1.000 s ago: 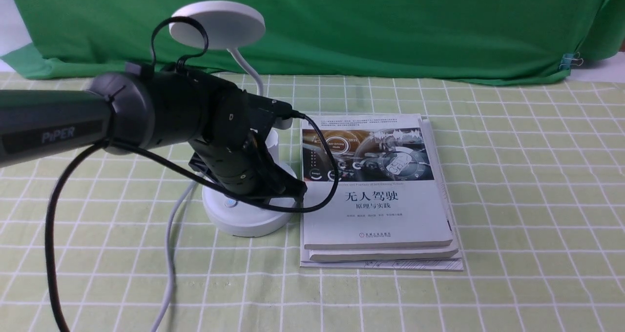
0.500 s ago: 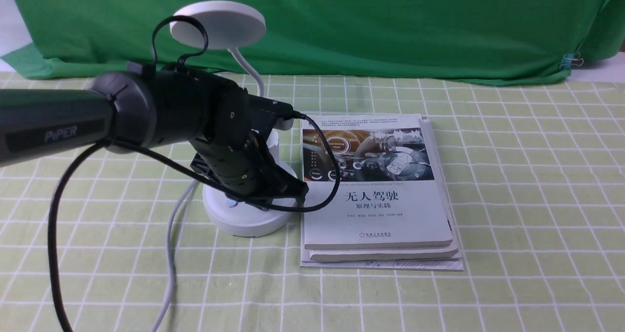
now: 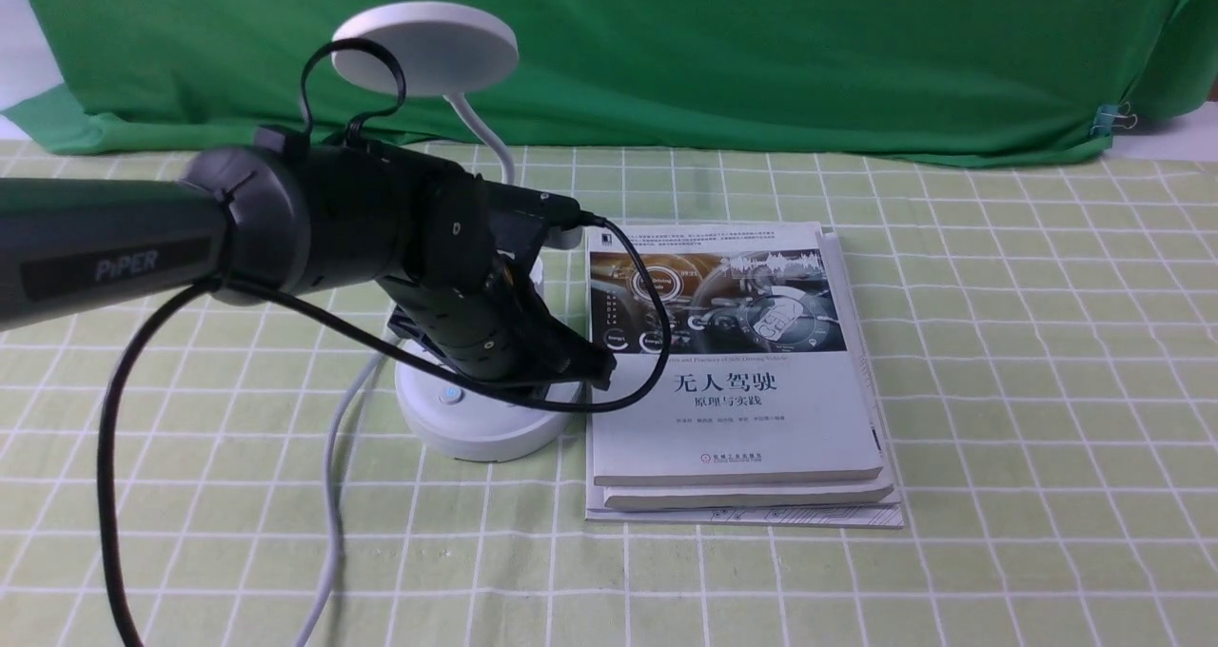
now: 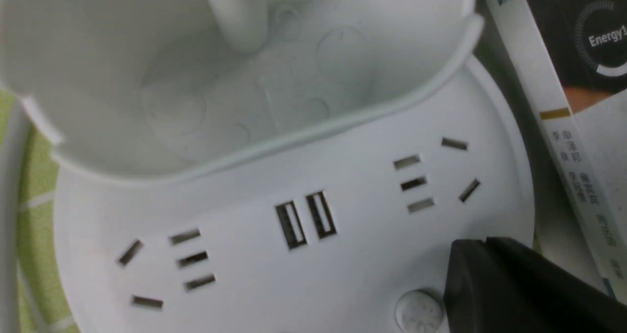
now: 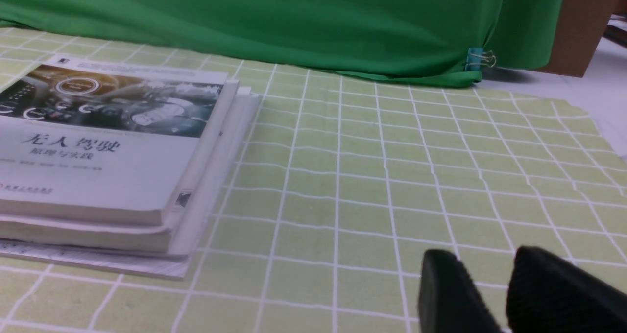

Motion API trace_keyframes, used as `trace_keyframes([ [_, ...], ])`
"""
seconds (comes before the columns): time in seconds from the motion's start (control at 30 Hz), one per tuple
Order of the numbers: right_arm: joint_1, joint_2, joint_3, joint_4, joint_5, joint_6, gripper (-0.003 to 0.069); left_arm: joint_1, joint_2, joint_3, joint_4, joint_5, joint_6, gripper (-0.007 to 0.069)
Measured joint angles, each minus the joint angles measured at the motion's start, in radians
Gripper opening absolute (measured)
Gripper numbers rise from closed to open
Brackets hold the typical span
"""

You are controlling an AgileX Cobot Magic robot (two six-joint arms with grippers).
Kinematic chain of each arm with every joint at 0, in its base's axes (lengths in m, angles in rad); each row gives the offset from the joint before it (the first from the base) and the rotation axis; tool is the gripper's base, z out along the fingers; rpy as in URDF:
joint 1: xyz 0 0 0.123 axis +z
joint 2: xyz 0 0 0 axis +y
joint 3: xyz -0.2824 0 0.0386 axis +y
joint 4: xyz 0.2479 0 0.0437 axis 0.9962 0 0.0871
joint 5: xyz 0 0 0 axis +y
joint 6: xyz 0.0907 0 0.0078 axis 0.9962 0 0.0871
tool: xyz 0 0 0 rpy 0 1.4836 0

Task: Turn on the table lamp on the green coffee tablecloth with your hand.
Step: 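Press the power button on the lamp base to turn the lamp on with the left gripper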

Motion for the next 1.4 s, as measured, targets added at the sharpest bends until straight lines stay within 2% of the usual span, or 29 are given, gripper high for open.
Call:
trace_keyframes([
  [0.33,0.000,0.000,0.000,0.000,0.000,0.000,0.0245,0.000,-0.059,0.017,0.076,0.038,-0.037,0.0000],
  [1.4,0.000,0.000,0.000,0.000,0.000,0.000,0.0245,0.000,-0.030,0.017,0.106,-0.002,-0.059,0.0001],
])
